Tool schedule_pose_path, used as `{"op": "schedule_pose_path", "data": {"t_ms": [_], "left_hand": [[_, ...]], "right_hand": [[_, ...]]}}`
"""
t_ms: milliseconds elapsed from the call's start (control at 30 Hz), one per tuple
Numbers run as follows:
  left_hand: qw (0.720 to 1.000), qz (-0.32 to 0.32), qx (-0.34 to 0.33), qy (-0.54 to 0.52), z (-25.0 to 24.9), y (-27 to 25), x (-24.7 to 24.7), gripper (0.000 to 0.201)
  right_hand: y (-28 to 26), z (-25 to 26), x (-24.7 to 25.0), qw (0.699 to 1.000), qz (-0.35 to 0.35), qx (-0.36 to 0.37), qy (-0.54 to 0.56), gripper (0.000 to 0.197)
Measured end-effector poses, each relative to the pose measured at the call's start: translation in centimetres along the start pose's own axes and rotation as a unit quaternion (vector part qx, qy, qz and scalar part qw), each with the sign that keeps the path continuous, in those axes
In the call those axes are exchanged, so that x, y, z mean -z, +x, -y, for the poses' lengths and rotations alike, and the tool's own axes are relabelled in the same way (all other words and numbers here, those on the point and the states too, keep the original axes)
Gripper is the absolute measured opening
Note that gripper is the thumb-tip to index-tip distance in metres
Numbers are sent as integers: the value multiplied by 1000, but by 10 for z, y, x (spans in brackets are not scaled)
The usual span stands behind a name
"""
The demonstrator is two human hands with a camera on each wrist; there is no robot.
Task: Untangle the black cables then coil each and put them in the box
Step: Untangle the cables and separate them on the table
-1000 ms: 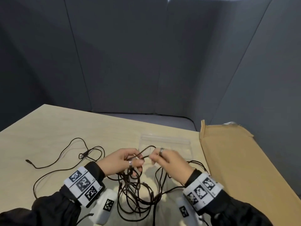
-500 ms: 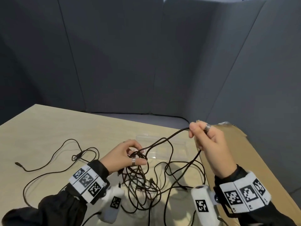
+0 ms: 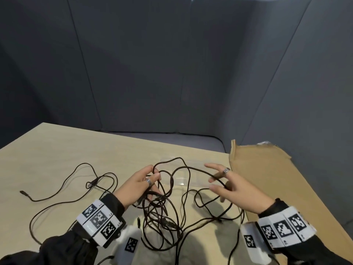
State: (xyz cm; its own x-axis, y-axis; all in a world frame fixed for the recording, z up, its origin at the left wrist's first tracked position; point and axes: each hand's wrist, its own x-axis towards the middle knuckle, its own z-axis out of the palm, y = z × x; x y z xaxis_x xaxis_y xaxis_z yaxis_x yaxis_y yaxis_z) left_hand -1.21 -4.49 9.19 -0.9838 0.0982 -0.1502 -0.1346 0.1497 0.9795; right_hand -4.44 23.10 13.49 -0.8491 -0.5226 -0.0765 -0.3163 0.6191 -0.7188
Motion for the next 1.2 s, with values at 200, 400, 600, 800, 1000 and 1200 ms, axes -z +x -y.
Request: {"op": "schedule_pose_path", "data": {"t_ms": [200,400,600,800,1000,1200], "left_hand": [[999,35,9,41,-4,0,-4,16],[987,131,52,-81,-6,-7,2,53],[975,143,60,-158,3,-16,18,95],[997,32,57,-37,8,-6,14,16],[993,7,106,51,27,1,20,29],[982,-69,76,158,53,10,33,39]], "right_hand": [[29,28,-33,996,-10,73,56,44],[40,30,-37,995,-26,87,29,5],[31,14,0,982,-164,76,58,14],[21,1,27,936,-317,51,145,17],[-3,-21,77,860,-489,7,146,20],[-1,-80,18,959,-223,-169,-38,18]]}}
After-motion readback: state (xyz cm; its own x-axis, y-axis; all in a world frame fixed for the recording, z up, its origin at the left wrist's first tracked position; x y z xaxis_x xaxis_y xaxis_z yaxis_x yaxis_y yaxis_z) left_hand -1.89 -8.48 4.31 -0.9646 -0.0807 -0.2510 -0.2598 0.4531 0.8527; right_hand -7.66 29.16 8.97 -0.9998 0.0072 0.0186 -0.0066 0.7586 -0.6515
